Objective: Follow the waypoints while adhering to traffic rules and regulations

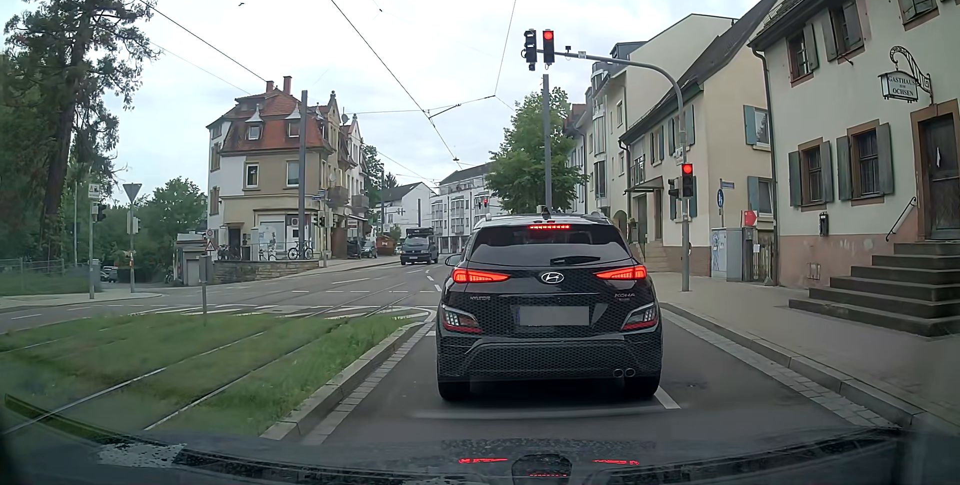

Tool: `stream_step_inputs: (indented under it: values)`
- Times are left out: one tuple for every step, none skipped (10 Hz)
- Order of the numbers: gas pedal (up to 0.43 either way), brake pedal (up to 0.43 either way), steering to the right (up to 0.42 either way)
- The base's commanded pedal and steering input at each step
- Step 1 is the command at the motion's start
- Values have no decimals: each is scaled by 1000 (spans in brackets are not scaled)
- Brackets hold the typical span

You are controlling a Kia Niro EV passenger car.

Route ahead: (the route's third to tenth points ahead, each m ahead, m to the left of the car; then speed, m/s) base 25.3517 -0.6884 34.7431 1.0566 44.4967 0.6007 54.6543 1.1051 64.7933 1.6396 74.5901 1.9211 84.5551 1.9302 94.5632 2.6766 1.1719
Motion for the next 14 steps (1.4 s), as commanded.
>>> stream_step_inputs:
  values:
    - [0, 152, 4]
    - [0, 146, 8]
    - [0, 140, 11]
    - [0, 134, 12]
    - [0, 128, 13]
    - [0, 128, 13]
    - [0, 128, 13]
    - [0, 122, 14]
    - [0, 116, 13]
    - [0, 116, 13]
    - [0, 116, 14]
    - [0, 116, 13]
    - [0, 116, 14]
    - [0, 116, 13]
